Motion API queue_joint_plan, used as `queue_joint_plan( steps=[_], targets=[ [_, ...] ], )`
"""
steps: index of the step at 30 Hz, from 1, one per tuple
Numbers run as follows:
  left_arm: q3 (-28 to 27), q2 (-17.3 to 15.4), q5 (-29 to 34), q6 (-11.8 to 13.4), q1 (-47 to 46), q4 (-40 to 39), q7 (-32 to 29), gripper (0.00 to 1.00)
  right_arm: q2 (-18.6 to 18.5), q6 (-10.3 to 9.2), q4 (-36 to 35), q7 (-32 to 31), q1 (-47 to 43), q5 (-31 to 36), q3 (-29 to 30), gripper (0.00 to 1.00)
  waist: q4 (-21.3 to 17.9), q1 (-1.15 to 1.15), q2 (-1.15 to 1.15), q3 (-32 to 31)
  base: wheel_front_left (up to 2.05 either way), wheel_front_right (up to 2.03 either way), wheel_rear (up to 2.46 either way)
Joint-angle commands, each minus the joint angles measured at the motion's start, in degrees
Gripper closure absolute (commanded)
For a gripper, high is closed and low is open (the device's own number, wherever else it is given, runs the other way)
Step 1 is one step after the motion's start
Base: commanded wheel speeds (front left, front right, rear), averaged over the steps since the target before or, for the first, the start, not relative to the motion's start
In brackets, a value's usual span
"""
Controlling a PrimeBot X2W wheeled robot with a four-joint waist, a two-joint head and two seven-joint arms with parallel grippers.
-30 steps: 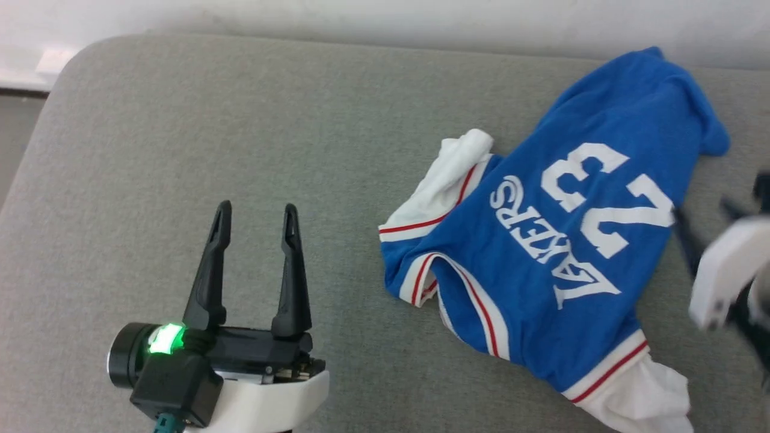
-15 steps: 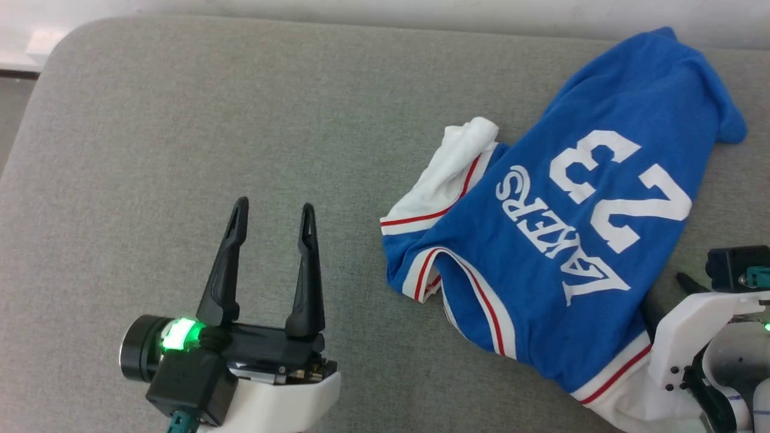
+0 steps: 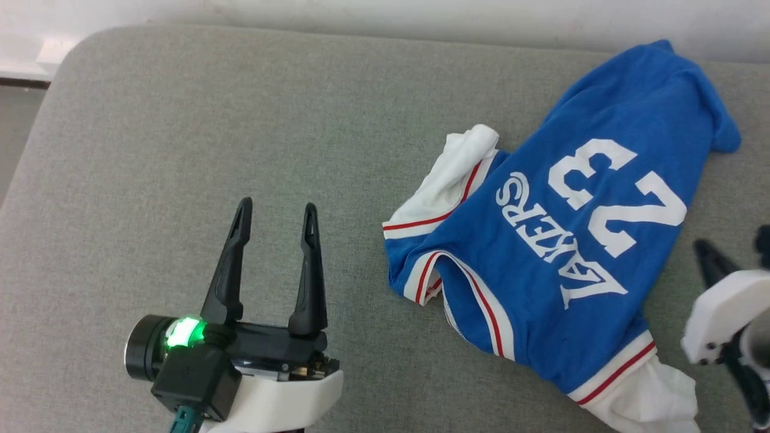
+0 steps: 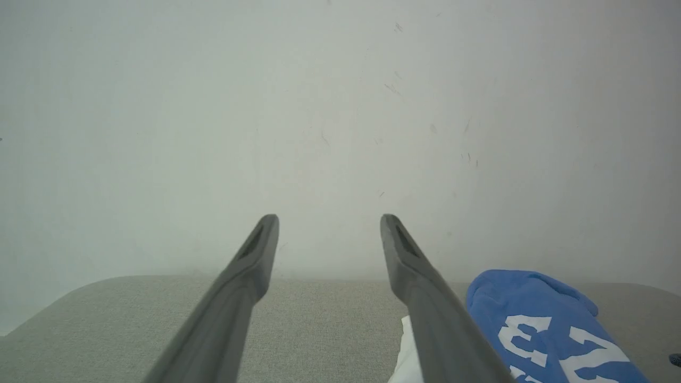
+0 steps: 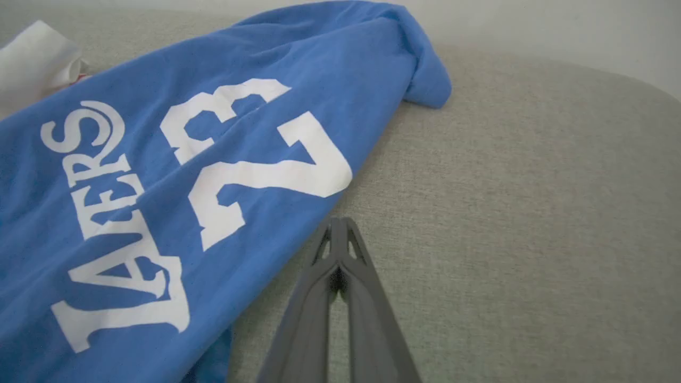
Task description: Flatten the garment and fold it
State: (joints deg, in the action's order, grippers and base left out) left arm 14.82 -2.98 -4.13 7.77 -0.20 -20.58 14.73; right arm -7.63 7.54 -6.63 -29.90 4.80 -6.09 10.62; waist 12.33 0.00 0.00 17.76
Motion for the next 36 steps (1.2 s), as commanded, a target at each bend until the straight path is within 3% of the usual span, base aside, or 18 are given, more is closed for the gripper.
queue_joint_plan(
  steps=[1,2,3,4,9,20,21,22,23,27,30,32,36],
  targets=[
    [0.0,0.1,-0.4,0.5,0.1,0.2,0.3,0.00,-0.6,-0.05,-1.6,0.1,1.2,-0.1,1.2,1.00,-0.6,0.00,0.00,-1.7,0.00,0.00,0.00],
    [-0.1,0.1,-0.4,0.5,0.3,0.2,0.3,0.00,-0.7,-0.05,-2.6,-0.1,1.2,-0.1,1.8,1.00,-0.6,0.00,0.00,-2.1,0.00,0.00,0.00],
    [-0.1,0.1,-0.5,0.6,0.6,0.2,0.3,0.00,-0.6,-0.05,-3.5,-0.3,1.1,-0.2,2.3,0.56,-0.6,0.00,0.00,-2.6,0.00,0.00,0.00],
    [-0.2,0.1,-0.5,0.6,0.8,0.2,0.3,0.00,-0.3,-0.05,-4.2,-0.7,0.9,-0.5,2.7,0.00,-0.6,0.00,0.00,-2.9,0.00,0.00,0.00],
    [0.1,0.1,-0.7,0.5,1.5,0.0,0.3,0.00,2.2,-0.05,-4.1,-3.3,-1.6,-2.1,2.4,0.00,0.2,0.00,0.00,-3.4,0.00,0.00,0.00],
    [0.6,0.1,-0.1,0.1,0.8,0.1,0.3,0.00,4.5,-0.05,4.8,-3.9,-0.2,-0.8,0.7,0.00,2.4,0.00,0.00,-0.8,0.00,0.00,0.00],
    [0.7,0.1,-0.1,0.1,0.7,0.1,0.3,0.00,4.6,-0.05,5.6,-4.0,0.0,-0.2,0.8,0.26,2.5,0.00,0.00,-0.6,0.00,0.00,0.00],
    [0.8,0.1,-0.1,0.1,0.6,0.1,0.3,0.00,4.6,-0.05,6.2,-3.8,0.2,0.3,0.4,0.91,2.6,0.00,0.00,-0.5,0.00,0.00,0.00],
    [0.9,0.1,-0.1,0.1,0.5,0.2,0.3,0.00,4.6,-0.05,6.7,-3.3,0.5,0.4,0.3,1.00,2.6,0.00,0.00,-0.4,0.00,0.00,0.00],
    [1.0,0.1,-0.1,0.3,0.4,0.4,0.3,0.00,4.2,-0.05,6.1,-2.2,1.8,0.5,0.3,1.00,2.5,0.00,0.00,-0.6,0.00,0.00,0.00],
    [1.0,0.1,0.0,0.4,0.7,0.6,0.3,0.00,0.3,-0.05,3.0,-3.0,4.1,0.4,0.6,1.00,2.1,0.00,0.00,-0.7,0.00,0.00,0.00],
    [1.1,0.1,0.1,0.3,0.7,0.6,0.3,0.00,-3.8,-0.05,0.5,-5.3,6.0,-0.6,0.9,1.00,2.1,0.00,0.00,-0.5,0.00,0.00,0.00],
    [1.6,0.1,0.0,0.0,0.2,0.6,0.3,0.00,-15.8,-0.05,-2.5,-9.8,10.5,-3.2,-0.9,1.00,2.3,0.00,0.00,0.7,0.00,0.00,0.00]
  ],
)
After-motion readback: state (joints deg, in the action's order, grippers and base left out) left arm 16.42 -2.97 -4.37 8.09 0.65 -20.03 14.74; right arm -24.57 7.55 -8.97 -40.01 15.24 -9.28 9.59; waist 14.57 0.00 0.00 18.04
